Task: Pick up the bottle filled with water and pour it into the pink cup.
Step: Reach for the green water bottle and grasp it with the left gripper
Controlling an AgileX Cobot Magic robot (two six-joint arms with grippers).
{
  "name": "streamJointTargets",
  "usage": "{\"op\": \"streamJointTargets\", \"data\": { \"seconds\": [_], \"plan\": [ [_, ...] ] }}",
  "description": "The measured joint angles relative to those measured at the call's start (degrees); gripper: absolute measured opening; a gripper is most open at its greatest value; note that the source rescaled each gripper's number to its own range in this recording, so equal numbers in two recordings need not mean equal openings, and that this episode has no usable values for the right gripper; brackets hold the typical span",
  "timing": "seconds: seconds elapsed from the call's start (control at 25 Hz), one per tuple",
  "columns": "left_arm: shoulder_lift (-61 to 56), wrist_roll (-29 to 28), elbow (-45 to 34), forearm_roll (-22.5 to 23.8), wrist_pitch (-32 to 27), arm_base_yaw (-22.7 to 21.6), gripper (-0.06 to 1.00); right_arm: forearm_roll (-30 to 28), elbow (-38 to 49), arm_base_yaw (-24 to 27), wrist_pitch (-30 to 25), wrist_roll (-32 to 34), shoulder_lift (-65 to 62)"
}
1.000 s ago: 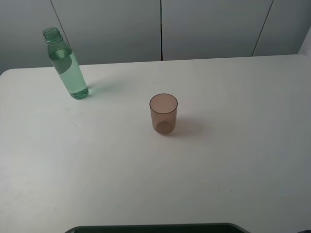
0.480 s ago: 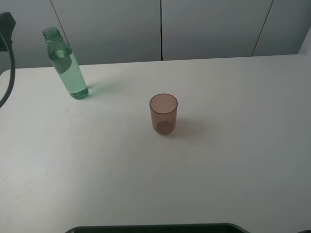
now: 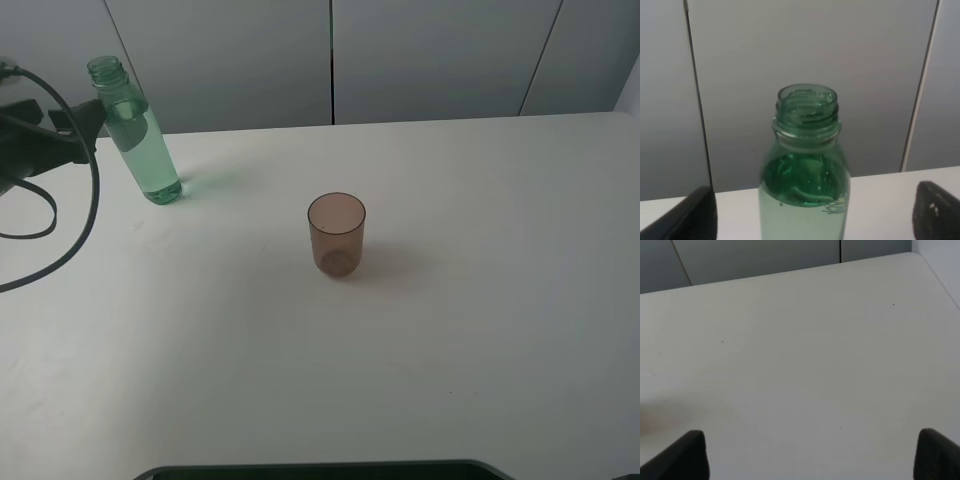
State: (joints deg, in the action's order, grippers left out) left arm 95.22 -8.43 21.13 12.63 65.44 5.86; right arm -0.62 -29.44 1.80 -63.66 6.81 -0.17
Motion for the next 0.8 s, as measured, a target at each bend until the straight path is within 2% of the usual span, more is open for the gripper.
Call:
{"op": "streamJointTargets", "data": {
  "seconds": [0.12, 0.32, 0.8],
  "plan": [
    [4.5, 0.7, -1.3, 0.1, 3.0, 0.0, 1.00, 0.0, 0.0, 0.0, 0.0, 0.0, 0.0],
    [9.5, 3.5, -1.7, 0.3, 3.2, 0.0, 1.00, 0.0, 0.0, 0.0, 0.0, 0.0, 0.0],
    [9.9, 5.8, -1.7, -0.8, 3.7, 0.0, 1.00, 0.0, 0.0, 0.0, 0.0, 0.0, 0.0]
  ]
}}
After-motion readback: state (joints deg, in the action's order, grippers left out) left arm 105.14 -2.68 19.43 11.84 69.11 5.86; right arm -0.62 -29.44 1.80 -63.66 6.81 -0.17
